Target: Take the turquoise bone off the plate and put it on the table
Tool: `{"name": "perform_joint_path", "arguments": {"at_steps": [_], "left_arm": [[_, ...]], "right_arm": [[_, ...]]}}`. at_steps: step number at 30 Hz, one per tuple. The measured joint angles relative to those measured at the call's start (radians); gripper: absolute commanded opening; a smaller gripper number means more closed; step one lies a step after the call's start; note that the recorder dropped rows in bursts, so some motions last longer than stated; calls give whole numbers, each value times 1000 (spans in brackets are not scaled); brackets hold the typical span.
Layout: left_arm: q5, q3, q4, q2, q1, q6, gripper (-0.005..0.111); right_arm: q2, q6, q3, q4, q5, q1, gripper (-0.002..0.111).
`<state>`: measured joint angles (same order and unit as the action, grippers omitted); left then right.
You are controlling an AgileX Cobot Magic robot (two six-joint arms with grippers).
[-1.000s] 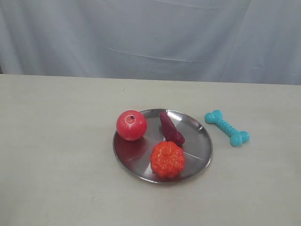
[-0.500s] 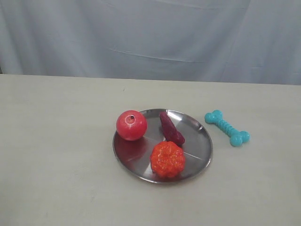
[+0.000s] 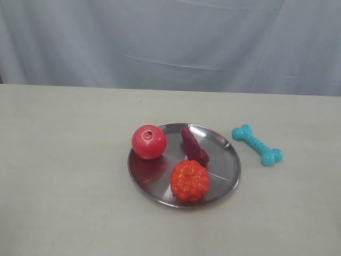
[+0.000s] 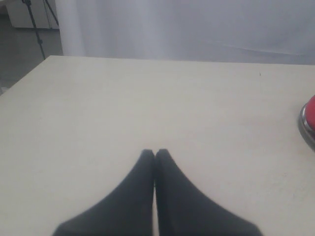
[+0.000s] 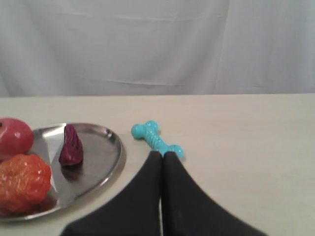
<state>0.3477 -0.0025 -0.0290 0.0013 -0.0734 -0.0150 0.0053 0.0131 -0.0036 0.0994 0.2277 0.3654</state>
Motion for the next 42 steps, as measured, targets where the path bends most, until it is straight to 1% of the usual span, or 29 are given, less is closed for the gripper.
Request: {"name": "perform_joint_path", "arguments": {"at_steps": [4,11,42], "left_arm": [[0,0,0,0,0,0,0],[0,0,0,0,0,0,0],[0,0,0,0,0,0,0]], "right_arm": [[0,5,0,-67,57,-25,-1],[0,5,0,-90,119,-28,-1],[0,3,0,-90,124,-28,-1]]}}
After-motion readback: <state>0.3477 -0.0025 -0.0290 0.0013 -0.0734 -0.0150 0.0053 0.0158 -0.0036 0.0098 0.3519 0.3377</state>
